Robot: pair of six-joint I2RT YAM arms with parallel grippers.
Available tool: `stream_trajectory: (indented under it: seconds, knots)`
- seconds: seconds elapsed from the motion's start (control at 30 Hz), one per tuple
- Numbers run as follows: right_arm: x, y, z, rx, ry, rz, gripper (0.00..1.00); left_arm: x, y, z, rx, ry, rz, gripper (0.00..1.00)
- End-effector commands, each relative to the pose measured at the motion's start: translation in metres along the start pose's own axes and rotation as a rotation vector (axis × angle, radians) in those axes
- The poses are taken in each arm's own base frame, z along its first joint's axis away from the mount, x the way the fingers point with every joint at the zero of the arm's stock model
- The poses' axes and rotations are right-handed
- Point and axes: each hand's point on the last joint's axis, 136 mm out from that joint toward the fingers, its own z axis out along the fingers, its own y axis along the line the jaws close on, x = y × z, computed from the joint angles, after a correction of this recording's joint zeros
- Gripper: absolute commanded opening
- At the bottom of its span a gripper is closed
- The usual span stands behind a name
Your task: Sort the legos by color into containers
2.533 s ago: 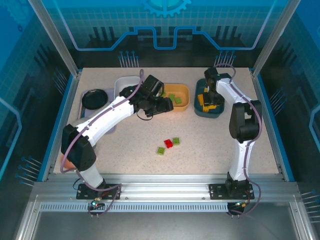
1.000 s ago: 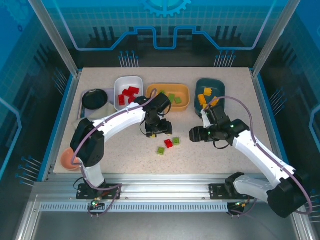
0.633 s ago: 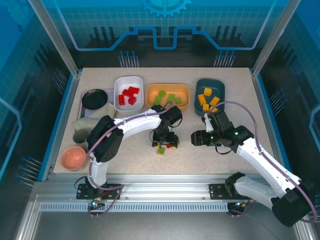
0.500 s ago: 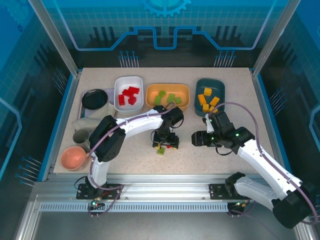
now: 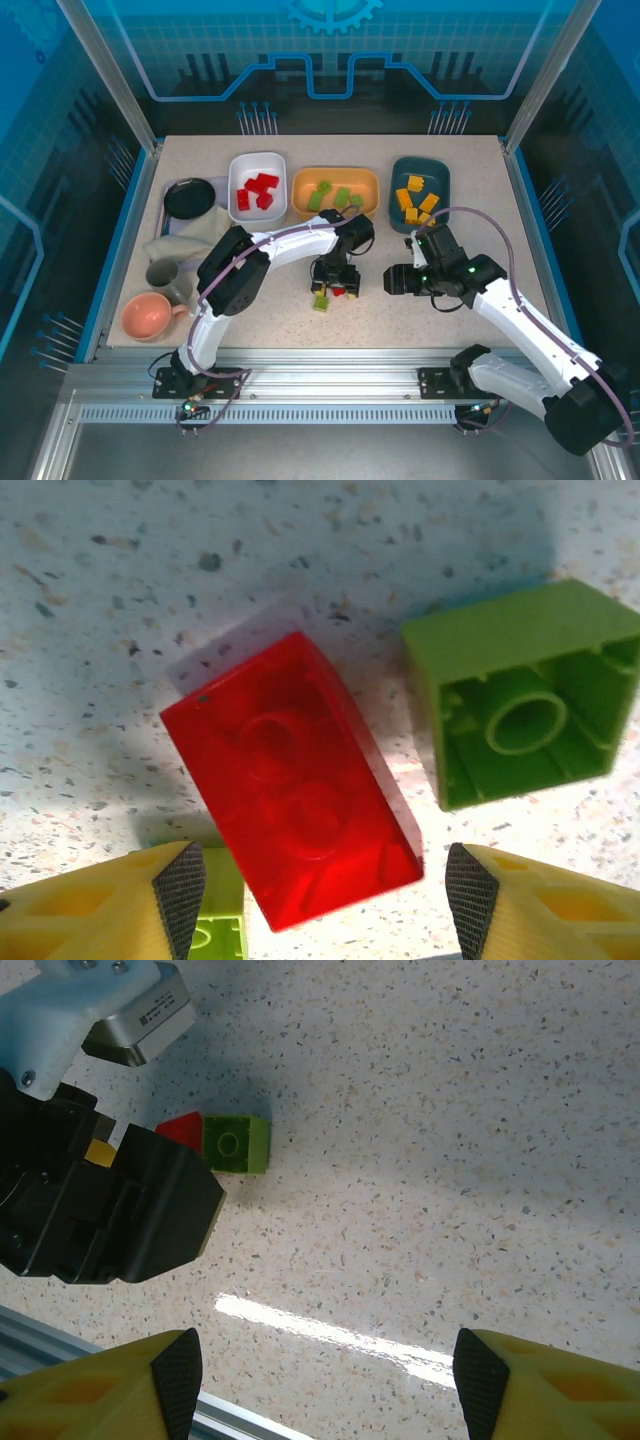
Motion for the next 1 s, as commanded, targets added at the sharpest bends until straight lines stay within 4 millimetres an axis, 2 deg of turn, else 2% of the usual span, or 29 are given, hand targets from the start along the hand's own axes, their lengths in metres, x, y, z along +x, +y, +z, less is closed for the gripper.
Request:
stream_trajectory:
  seconds: [0.0, 0.13, 0.3, 0.5, 0.6, 0.73, 0.83, 0.97]
  knots:
    - [-0.005, 0.004, -0.003, -0.002, -0.009, -0.010, 0.70, -0.006, 0.007, 0.001, -0.046, -0.005, 0.006, 0.61]
    - [-0.008, 0.007, -0.003, -0.005, -0.009, -0.023, 0.70, -0.015, 0.012, 0.000, -0.068, -0.036, 0.005, 0.51]
    - [-0.008, 0.008, -0.003, -0.008, -0.004, -0.030, 0.70, -0.023, 0.020, 0.002, -0.090, -0.040, -0.004, 0.46]
    - [-0.007, 0.008, -0.003, -0.012, -0.005, -0.026, 0.70, -0.032, 0.030, -0.003, -0.106, -0.069, -0.005, 0.33]
    - [-0.007, 0.009, -0.005, -0.017, -0.007, -0.029, 0.70, -0.035, 0.034, -0.012, -0.122, -0.098, -0.005, 0.32]
    - [-0.012, 0.015, -0.009, -0.027, -0.019, -0.063, 0.70, -0.040, 0.043, -0.043, -0.126, -0.172, -0.017, 0.32]
    - [-0.017, 0.028, -0.012, -0.049, -0.029, -0.122, 0.70, -0.049, 0.056, -0.075, -0.097, -0.230, -0.058, 0.32]
    - [-0.033, 0.068, -0.015, -0.119, -0.062, -0.233, 0.71, -0.070, 0.083, -0.116, -0.056, -0.300, -0.124, 0.32]
